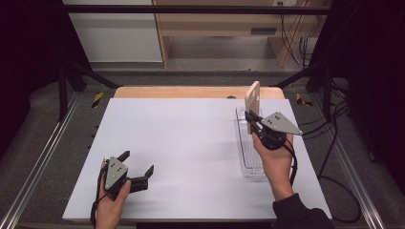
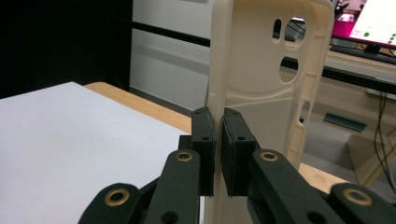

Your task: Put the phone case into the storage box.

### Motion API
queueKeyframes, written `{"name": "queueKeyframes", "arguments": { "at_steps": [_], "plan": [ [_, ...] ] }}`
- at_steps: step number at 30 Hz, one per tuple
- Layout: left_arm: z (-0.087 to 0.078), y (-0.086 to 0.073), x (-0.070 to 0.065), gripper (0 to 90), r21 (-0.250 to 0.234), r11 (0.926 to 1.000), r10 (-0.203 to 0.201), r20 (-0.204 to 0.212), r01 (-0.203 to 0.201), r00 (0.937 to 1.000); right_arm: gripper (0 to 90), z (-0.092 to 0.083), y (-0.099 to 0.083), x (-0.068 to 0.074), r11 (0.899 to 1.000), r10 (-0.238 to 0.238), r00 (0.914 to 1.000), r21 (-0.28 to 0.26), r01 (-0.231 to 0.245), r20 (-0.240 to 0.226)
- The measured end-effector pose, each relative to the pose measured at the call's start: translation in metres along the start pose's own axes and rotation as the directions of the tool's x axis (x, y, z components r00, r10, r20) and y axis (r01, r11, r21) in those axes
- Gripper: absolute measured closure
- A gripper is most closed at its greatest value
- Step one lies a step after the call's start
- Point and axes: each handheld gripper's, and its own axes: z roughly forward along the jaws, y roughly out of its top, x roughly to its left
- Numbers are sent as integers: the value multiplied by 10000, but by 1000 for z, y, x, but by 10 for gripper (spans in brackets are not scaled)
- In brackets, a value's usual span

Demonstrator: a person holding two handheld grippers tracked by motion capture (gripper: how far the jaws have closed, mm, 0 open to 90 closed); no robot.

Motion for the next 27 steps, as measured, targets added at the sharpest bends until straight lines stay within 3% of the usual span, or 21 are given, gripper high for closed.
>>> {"name": "queueKeyframes", "arguments": {
  "at_steps": [4, 9, 14, 19, 23, 27],
  "plan": [
    [0, 0, 3, 29, -13, 10000, -91, -52, 91, 9999, 848, 7, 0, -8, 9998, 45, 9998, 207, -48, 185],
    [-1, 0, 3, 29, -39, 9999, -137, 5, 137, 9999, 848, 22, -5, -14, 9953, 852, 9958, 439, -866, 331],
    [-1, -1, 3, 29, -42, 9999, -115, 148, 115, 9998, 849, 32, -3, -18, 9896, 1334, 9894, 464, -1361, 573],
    [-1, -1, 5, 29, -27, 9999, -148, 109, 148, 9998, 849, 36, -3, -21, 9858, 1531, 9853, 574, -1576, 753],
    [-1, -3, 6, 30, 68, 9998, -211, -58, 212, 9998, 849, 40, -5, -27, 9779, 1946, 9772, 605, -2000, 847],
    [-1, -3, 6, 29, 81, 9997, -214, -44, 214, 9998, 849, 43, -7, -29, 9764, 1992, 9758, 670, -2054, 898]
  ]
}}
